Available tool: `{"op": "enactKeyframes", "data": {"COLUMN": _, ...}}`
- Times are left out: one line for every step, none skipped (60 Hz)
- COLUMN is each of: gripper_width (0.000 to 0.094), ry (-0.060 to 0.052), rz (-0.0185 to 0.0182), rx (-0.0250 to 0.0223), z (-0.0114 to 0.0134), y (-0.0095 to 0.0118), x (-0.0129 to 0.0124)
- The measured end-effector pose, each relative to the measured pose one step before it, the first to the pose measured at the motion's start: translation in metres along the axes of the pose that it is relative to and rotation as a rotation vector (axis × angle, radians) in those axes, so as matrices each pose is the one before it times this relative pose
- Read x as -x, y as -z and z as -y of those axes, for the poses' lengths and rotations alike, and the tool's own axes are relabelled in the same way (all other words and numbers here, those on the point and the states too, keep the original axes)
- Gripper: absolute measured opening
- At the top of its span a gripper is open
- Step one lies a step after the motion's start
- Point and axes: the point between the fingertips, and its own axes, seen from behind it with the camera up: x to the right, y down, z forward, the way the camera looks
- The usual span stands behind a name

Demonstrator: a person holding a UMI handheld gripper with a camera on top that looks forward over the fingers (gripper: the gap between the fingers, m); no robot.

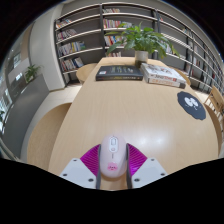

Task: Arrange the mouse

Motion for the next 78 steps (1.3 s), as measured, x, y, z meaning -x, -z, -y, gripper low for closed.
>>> {"op": "enactKeyframes", "data": {"gripper_width": 0.0337, "ry": 0.0011, "rz": 0.00497, "rx": 0.00341, "z": -0.00007, "y": 0.00065, "x": 0.00005}}
{"op": "enactKeyframes", "data": {"gripper_width": 0.0335, "ry": 0.0052, "rz": 0.00737, "rx": 0.00356, "z": -0.00027, "y": 0.00012, "x": 0.00008}}
{"op": "enactKeyframes", "data": {"gripper_width": 0.0327, "ry": 0.0024, "rz": 0.00423, "rx": 0.00176, "z": -0.00119, "y": 0.00124, "x": 0.00109}}
{"op": "enactKeyframes", "data": {"gripper_width": 0.0310, "ry": -0.0013, "rz": 0.00645, "rx": 0.00044, "z": 0.00161, "y": -0.00082, "x": -0.00071}}
{"op": "enactKeyframes", "data": {"gripper_width": 0.0309, "ry": -0.0008, "rz": 0.00768, "rx": 0.00631, "z": -0.00023, "y": -0.00006, "x": 0.00023}}
{"op": "enactKeyframes", "data": {"gripper_width": 0.0310, "ry": 0.0000, "rz": 0.00840, "rx": 0.00283, "z": 0.00056, "y": 0.00009, "x": 0.00020}}
{"op": "enactKeyframes", "data": {"gripper_width": 0.0310, "ry": 0.0010, "rz": 0.00871, "rx": 0.00520, "z": -0.00009, "y": 0.00018, "x": 0.00021}}
{"op": "enactKeyframes", "data": {"gripper_width": 0.0309, "ry": 0.0013, "rz": 0.00742, "rx": 0.00849, "z": -0.00035, "y": 0.00054, "x": -0.00037}}
{"op": "enactKeyframes", "data": {"gripper_width": 0.0309, "ry": -0.0003, "rz": 0.00332, "rx": 0.00841, "z": -0.00015, "y": 0.00052, "x": -0.00206}}
{"op": "enactKeyframes", "data": {"gripper_width": 0.0310, "ry": -0.0015, "rz": -0.00177, "rx": 0.00875, "z": 0.00010, "y": 0.00092, "x": -0.00339}}
{"op": "enactKeyframes", "data": {"gripper_width": 0.0310, "ry": 0.0051, "rz": -0.00124, "rx": 0.00183, "z": 0.00134, "y": 0.00215, "x": -0.00338}}
{"op": "enactKeyframes", "data": {"gripper_width": 0.0311, "ry": 0.0067, "rz": 0.00451, "rx": -0.00273, "z": 0.00255, "y": 0.00329, "x": -0.00133}}
{"op": "enactKeyframes", "data": {"gripper_width": 0.0311, "ry": 0.0041, "rz": 0.00957, "rx": -0.00676, "z": 0.00493, "y": 0.00471, "x": -0.00118}}
{"op": "enactKeyframes", "data": {"gripper_width": 0.0311, "ry": -0.0005, "rz": 0.00963, "rx": -0.00946, "z": 0.00692, "y": 0.00511, "x": -0.00276}}
{"op": "enactKeyframes", "data": {"gripper_width": 0.0311, "ry": -0.0018, "rz": 0.00570, "rx": -0.01381, "z": 0.00903, "y": 0.00588, "x": -0.00416}}
{"op": "enactKeyframes", "data": {"gripper_width": 0.0312, "ry": 0.0010, "rz": 0.00266, "rx": -0.01696, "z": 0.01063, "y": 0.00643, "x": -0.00503}}
{"op": "enactKeyframes", "data": {"gripper_width": 0.0312, "ry": 0.0051, "rz": 0.00054, "rx": -0.01885, "z": 0.01365, "y": 0.00678, "x": -0.00682}}
{"op": "enactKeyframes", "data": {"gripper_width": 0.0311, "ry": 0.0086, "rz": 0.00213, "rx": -0.02172, "z": 0.01416, "y": 0.00771, "x": -0.00687}}
{"op": "enactKeyframes", "data": {"gripper_width": 0.0312, "ry": 0.0073, "rz": -0.00015, "rx": -0.02047, "z": 0.01854, "y": 0.00371, "x": -0.00709}}
{"op": "enactKeyframes", "data": {"gripper_width": 0.0310, "ry": 0.0054, "rz": -0.00401, "rx": -0.02645, "z": 0.01207, "y": 0.01214, "x": -0.00905}}
{"op": "enactKeyframes", "data": {"gripper_width": 0.0311, "ry": 0.0028, "rz": -0.00612, "rx": -0.02778, "z": 0.01666, "y": 0.00763, "x": -0.01020}}
{"op": "enactKeyframes", "data": {"gripper_width": 0.0311, "ry": 0.0030, "rz": -0.00471, "rx": -0.02894, "z": 0.01765, "y": 0.00751, "x": -0.01021}}
{"op": "enactKeyframes", "data": {"gripper_width": 0.0312, "ry": 0.0035, "rz": -0.00130, "rx": -0.02944, "z": 0.01967, "y": 0.00474, "x": -0.01063}}
{"op": "enactKeyframes", "data": {"gripper_width": 0.0311, "ry": 0.0030, "rz": 0.00093, "rx": -0.02777, "z": 0.01780, "y": 0.00635, "x": -0.01026}}
{"op": "enactKeyframes", "data": {"gripper_width": 0.0311, "ry": 0.0023, "rz": -0.00067, "rx": -0.02765, "z": 0.01786, "y": 0.00640, "x": -0.01119}}
{"op": "enactKeyframes", "data": {"gripper_width": 0.0311, "ry": 0.0024, "rz": -0.00445, "rx": -0.02953, "z": 0.01791, "y": 0.00577, "x": -0.01233}}
{"op": "enactKeyframes", "data": {"gripper_width": 0.0311, "ry": 0.0030, "rz": -0.00725, "rx": -0.02893, "z": 0.02176, "y": 0.00416, "x": -0.01594}}
{"op": "enactKeyframes", "data": {"gripper_width": 0.0310, "ry": 0.0037, "rz": -0.00890, "rx": -0.02921, "z": 0.01545, "y": 0.00480, "x": -0.01251}}
{"op": "enactKeyframes", "data": {"gripper_width": 0.0310, "ry": 0.0021, "rz": -0.00762, "rx": -0.02439, "z": 0.01433, "y": -0.00105, "x": -0.01256}}
{"op": "enactKeyframes", "data": {"gripper_width": 0.0309, "ry": 0.0020, "rz": -0.00640, "rx": -0.02364, "z": 0.01407, "y": 0.00181, "x": -0.01331}}
{"op": "enactKeyframes", "data": {"gripper_width": 0.0310, "ry": 0.0017, "rz": -0.00595, "rx": -0.02314, "z": 0.01359, "y": 0.00593, "x": -0.01436}}
{"op": "enactKeyframes", "data": {"gripper_width": 0.0309, "ry": 0.0016, "rz": -0.00684, "rx": -0.01833, "z": 0.01103, "y": 0.00049, "x": -0.01332}}
{"op": "enactKeyframes", "data": {"gripper_width": 0.0310, "ry": 0.0021, "rz": -0.00874, "rx": -0.01722, "z": 0.00971, "y": 0.00039, "x": -0.01444}}
{"op": "enactKeyframes", "data": {"gripper_width": 0.0310, "ry": 0.0030, "rz": -0.01051, "rx": -0.01591, "z": 0.00868, "y": -0.00107, "x": -0.01464}}
{"op": "enactKeyframes", "data": {"gripper_width": 0.0309, "ry": 0.0029, "rz": -0.01165, "rx": -0.01377, "z": 0.00691, "y": -0.00178, "x": -0.01458}}
{"op": "enactKeyframes", "data": {"gripper_width": 0.0309, "ry": 0.0014, "rz": -0.01145, "rx": -0.01029, "z": 0.00501, "y": -0.00191, "x": -0.01480}}
{"op": "enactKeyframes", "data": {"gripper_width": 0.0310, "ry": 0.0002, "rz": -0.01003, "rx": -0.00500, "z": 0.00268, "y": -0.00360, "x": -0.01402}}
{"op": "enactKeyframes", "data": {"gripper_width": 0.0308, "ry": -0.0015, "rz": -0.00725, "rx": -0.00215, "z": -0.00013, "y": 0.00127, "x": -0.01497}}
{"op": "enactKeyframes", "data": {"gripper_width": 0.0309, "ry": -0.0021, "rz": -0.00807, "rx": 0.00516, "z": 0.00388, "y": -0.01638, "x": -0.01441}}
{"op": "enactKeyframes", "data": {"gripper_width": 0.0309, "ry": -0.0016, "rz": -0.00809, "rx": 0.00524, "z": -0.00183, "y": -0.00681, "x": -0.01252}}
{"op": "enactKeyframes", "data": {"gripper_width": 0.0308, "ry": -0.0023, "rz": -0.00796, "rx": 0.00618, "z": -0.00343, "y": -0.00703, "x": -0.01179}}
{"op": "enactKeyframes", "data": {"gripper_width": 0.0308, "ry": -0.0033, "rz": -0.00796, "rx": 0.00842, "z": -0.00517, "y": -0.00730, "x": -0.01136}}
{"op": "enactKeyframes", "data": {"gripper_width": 0.0308, "ry": -0.0040, "rz": -0.00772, "rx": 0.00928, "z": -0.01073, "y": 0.00283, "x": -0.01053}}
{"op": "enactKeyframes", "data": {"gripper_width": 0.0308, "ry": -0.0049, "rz": -0.00758, "rx": 0.01511, "z": -0.00786, "y": -0.00794, "x": -0.00974}}
{"op": "enactKeyframes", "data": {"gripper_width": 0.0308, "ry": -0.0039, "rz": -0.00620, "rx": 0.01887, "z": -0.00942, "y": -0.00847, "x": -0.00942}}
{"op": "enactKeyframes", "data": {"gripper_width": 0.0308, "ry": -0.0037, "rz": -0.00319, "rx": 0.01304, "z": -0.02361, "y": -0.01204, "x": -0.00680}}
{"op": "enactKeyframes", "data": {"gripper_width": 0.0308, "ry": -0.0034, "rz": 0.00034, "rx": 0.02992, "z": 0.00291, "y": -0.00624, "x": -0.01169}}
{"op": "enactKeyframes", "data": {"gripper_width": 0.0308, "ry": -0.0018, "rz": -0.00032, "rx": 0.02232, "z": -0.01258, "y": -0.00896, "x": -0.00623}}
{"op": "enactKeyframes", "data": {"gripper_width": 0.0309, "ry": -0.0008, "rz": 0.00054, "rx": 0.02373, "z": -0.01271, "y": -0.00871, "x": -0.00518}}
{"op": "enactKeyframes", "data": {"gripper_width": 0.0308, "ry": -0.0013, "rz": 0.00196, "rx": 0.02595, "z": -0.00803, "y": -0.00847, "x": -0.00483}}
{"op": "enactKeyframes", "data": {"gripper_width": 0.0308, "ry": -0.0014, "rz": 0.00145, "rx": 0.01657, "z": -0.02568, "y": -0.01349, "x": 0.00157}}
{"op": "enactKeyframes", "data": {"gripper_width": 0.0309, "ry": -0.0018, "rz": 0.00612, "rx": 0.02317, "z": -0.00930, "y": -0.00779, "x": -0.00195}}
{"op": "enactKeyframes", "data": {"gripper_width": 0.0308, "ry": -0.0005, "rz": 0.00533, "rx": 0.01966, "z": -0.02050, "y": -0.00594, "x": -0.00001}}
{"op": "enactKeyframes", "data": {"gripper_width": 0.0309, "ry": -0.0024, "rz": 0.00977, "rx": 0.02357, "z": 0.00244, "y": -0.00207, "x": -0.00347}}
{"op": "enactKeyframes", "data": {"gripper_width": 0.0308, "ry": -0.0001, "rz": 0.00614, "rx": 0.02006, "z": -0.00888, "y": -0.00737, "x": -0.00040}}
{"op": "enactKeyframes", "data": {"gripper_width": 0.0308, "ry": 0.0021, "rz": 0.00521, "rx": 0.02147, "z": -0.00860, "y": -0.00692, "x": -0.00044}}
{"op": "enactKeyframes", "data": {"gripper_width": 0.0308, "ry": 0.0029, "rz": 0.00495, "rx": 0.01988, "z": -0.00844, "y": -0.00569, "x": -0.00048}}
{"op": "enactKeyframes", "data": {"gripper_width": 0.0309, "ry": 0.0033, "rz": 0.00440, "rx": 0.01716, "z": -0.00751, "y": -0.00547, "x": -0.00022}}
{"op": "enactKeyframes", "data": {"gripper_width": 0.0308, "ry": 0.0019, "rz": 0.00378, "rx": 0.01041, "z": -0.01273, "y": -0.00717, "x": 0.00180}}
{"op": "enactKeyframes", "data": {"gripper_width": 0.0309, "ry": -0.0011, "rz": 0.00545, "rx": 0.01180, "z": -0.00609, "y": -0.00533, "x": 0.00064}}
{"op": "enactKeyframes", "data": {"gripper_width": 0.0309, "ry": -0.0038, "rz": 0.00549, "rx": 0.01185, "z": -0.00617, "y": -0.00509, "x": 0.00063}}
{"op": "enactKeyframes", "data": {"gripper_width": 0.0309, "ry": -0.0052, "rz": 0.00433, "rx": 0.01061, "z": -0.00546, "y": -0.00449, "x": 0.00022}}
{"op": "enactKeyframes", "data": {"gripper_width": 0.0309, "ry": -0.0046, "rz": 0.00378, "rx": 0.00864, "z": -0.00497, "y": -0.00437, "x": 0.00045}}
{"op": "enactKeyframes", "data": {"gripper_width": 0.0309, "ry": -0.0029, "rz": 0.00414, "rx": 0.00708, "z": -0.00428, "y": -0.00392, "x": 0.00035}}
{"op": "enactKeyframes", "data": {"gripper_width": 0.0309, "ry": -0.0008, "rz": 0.00331, "rx": 0.00919, "z": -0.00320, "y": -0.00220, "x": 0.00032}}
{"op": "enactKeyframes", "data": {"gripper_width": 0.0310, "ry": -0.0006, "rz": 0.00157, "rx": 0.00407, "z": -0.00597, "y": -0.00625, "x": 0.00111}}
{"op": "enactKeyframes", "data": {"gripper_width": 0.0311, "ry": 0.0001, "rz": 0.00192, "rx": 0.00848, "z": -0.00461, "y": -0.00301, "x": 0.00006}}
{"op": "enactKeyframes", "data": {"gripper_width": 0.0310, "ry": 0.0014, "rz": 0.00088, "rx": 0.00968, "z": -0.00449, "y": -0.00314, "x": -0.00017}}
{"op": "enactKeyframes", "data": {"gripper_width": 0.0310, "ry": 0.0026, "rz": 0.00052, "rx": 0.01005, "z": -0.00420, "y": -0.00288, "x": 0.00001}}
{"op": "enactKeyframes", "data": {"gripper_width": 0.0310, "ry": 0.0016, "rz": 0.00055, "rx": 0.01077, "z": -0.00455, "y": -0.00244, "x": -0.00009}}
{"op": "enactKeyframes", "data": {"gripper_width": 0.0313, "ry": 0.0002, "rz": 0.00053, "rx": 0.01026, "z": -0.00417, "y": -0.00216, "x": -0.00004}}
{"op": "enactKeyframes", "data": {"gripper_width": 0.0338, "ry": -0.0002, "rz": 0.00597, "rx": 0.01611, "z": -0.00356, "y": 0.00394, "x": -0.00106}}
{"op": "enactKeyframes", "data": {"gripper_width": 0.0333, "ry": 0.0045, "rz": -0.00279, "rx": -0.01194, "z": 0.00186, "y": -0.00412, "x": 0.00120}}
{"op": "enactKeyframes", "data": {"gripper_width": 0.0331, "ry": -0.0045, "rz": -0.00106, "rx": -0.01533, "z": 0.00121, "y": -0.00186, "x": -0.00030}}
{"op": "enactKeyframes", "data": {"gripper_width": 0.0332, "ry": -0.0075, "rz": -0.00067, "rx": 0.00316, "z": -0.00161, "y": -0.00012, "x": -0.00034}}
{"op": "enactKeyframes", "data": {"gripper_width": 0.0336, "ry": -0.0053, "rz": 0.00061, "rx": 0.00430, "z": -0.00074, "y": 0.00063, "x": 0.00033}}
{"op": "enactKeyframes", "data": {"gripper_width": 0.0339, "ry": 0.0000, "rz": -0.00161, "rx": -0.00381, "z": 0.00103, "y": 0.00009, "x": -0.00031}}
{"op": "enactKeyframes", "data": {"gripper_width": 0.0362, "ry": 0.0021, "rz": -0.00076, "rx": 0.00408, "z": -0.00083, "y": -0.00007, "x": -0.00002}}
